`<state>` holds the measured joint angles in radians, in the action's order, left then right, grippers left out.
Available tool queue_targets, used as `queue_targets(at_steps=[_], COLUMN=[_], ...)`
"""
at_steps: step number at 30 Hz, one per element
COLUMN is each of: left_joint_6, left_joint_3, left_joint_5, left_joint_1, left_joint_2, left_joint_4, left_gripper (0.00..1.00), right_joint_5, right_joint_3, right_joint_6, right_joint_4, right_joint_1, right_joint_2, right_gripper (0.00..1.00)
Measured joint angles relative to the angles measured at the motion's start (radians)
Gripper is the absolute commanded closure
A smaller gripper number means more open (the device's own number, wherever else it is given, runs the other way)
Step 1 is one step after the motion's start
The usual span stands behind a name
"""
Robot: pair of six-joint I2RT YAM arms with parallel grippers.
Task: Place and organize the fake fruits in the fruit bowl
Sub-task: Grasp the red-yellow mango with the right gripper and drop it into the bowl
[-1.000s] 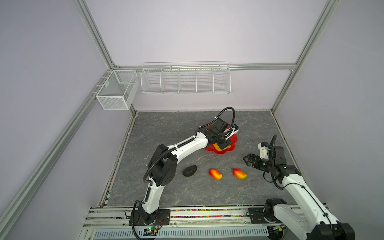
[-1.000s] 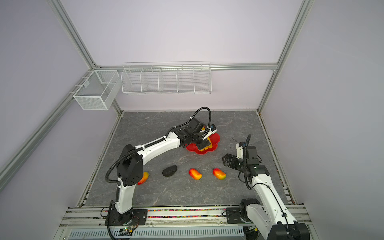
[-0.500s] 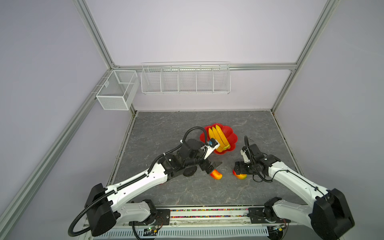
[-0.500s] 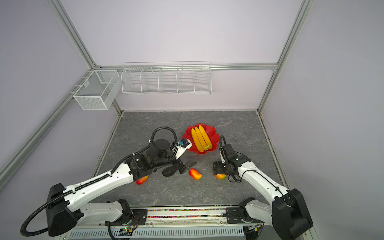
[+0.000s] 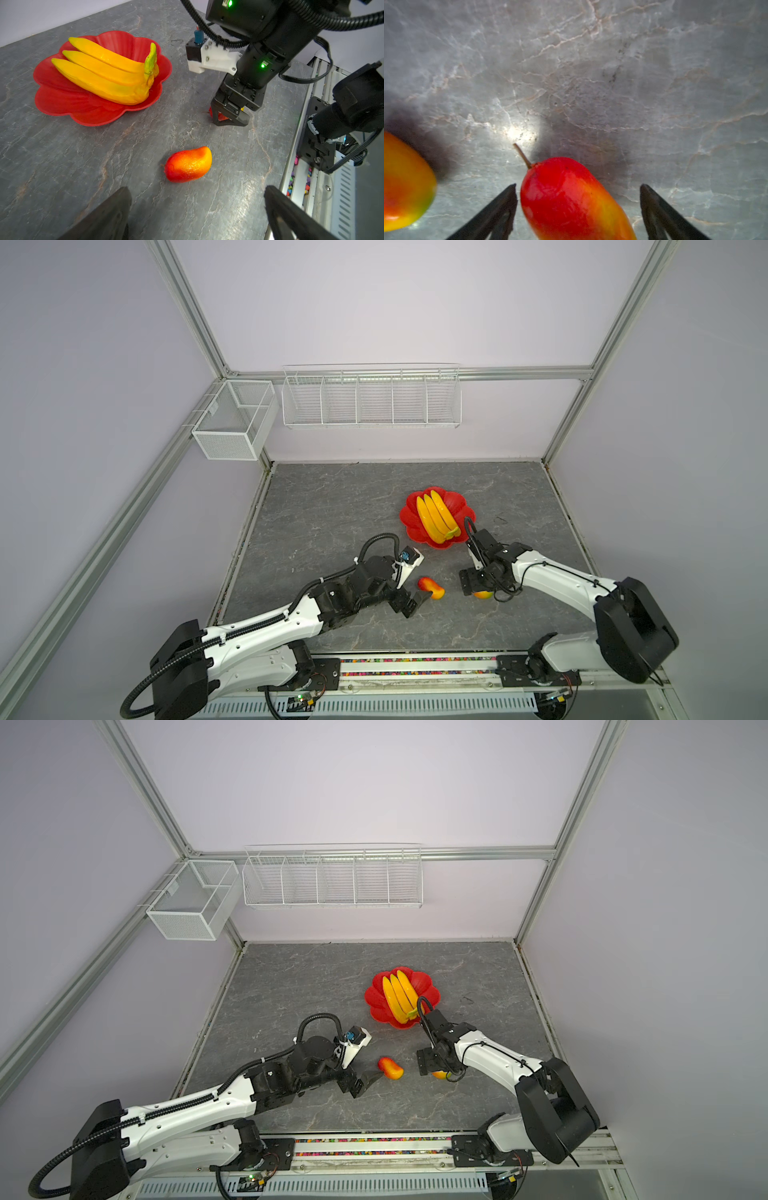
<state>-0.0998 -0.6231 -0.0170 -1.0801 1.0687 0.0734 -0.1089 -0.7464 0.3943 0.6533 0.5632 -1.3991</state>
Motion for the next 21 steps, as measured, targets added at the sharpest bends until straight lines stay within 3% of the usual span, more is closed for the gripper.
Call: queue_targets(at_steps=[8,15,21], left_joint_6=[-0.021,-0.04,-0.057], left_joint_3=[0.001,-0.005,-0.107], left_joint_5=[0.089,0.206,0.242], left_joint_1=[0.0,0.002,0.081], left_joint_2=[0.011,0.011,0.06], left_joint_4=[-0.034,-0.035,-0.035], left_gripper=[0.01,0.01,0.01], right_joint_5=[0.0,-0.007,0.021], right_joint_3=[-0.014,-0.088,-0.28], right_joint_6=[0.002,-0.014,-0.07], right_joint_4=[0.004,0.047,0.075], right_joint_1=[0.002,-0.022,-0.175], right_joint_2=[-0.002,0.029,0.048], right_gripper=[0.55,0.59,0.59])
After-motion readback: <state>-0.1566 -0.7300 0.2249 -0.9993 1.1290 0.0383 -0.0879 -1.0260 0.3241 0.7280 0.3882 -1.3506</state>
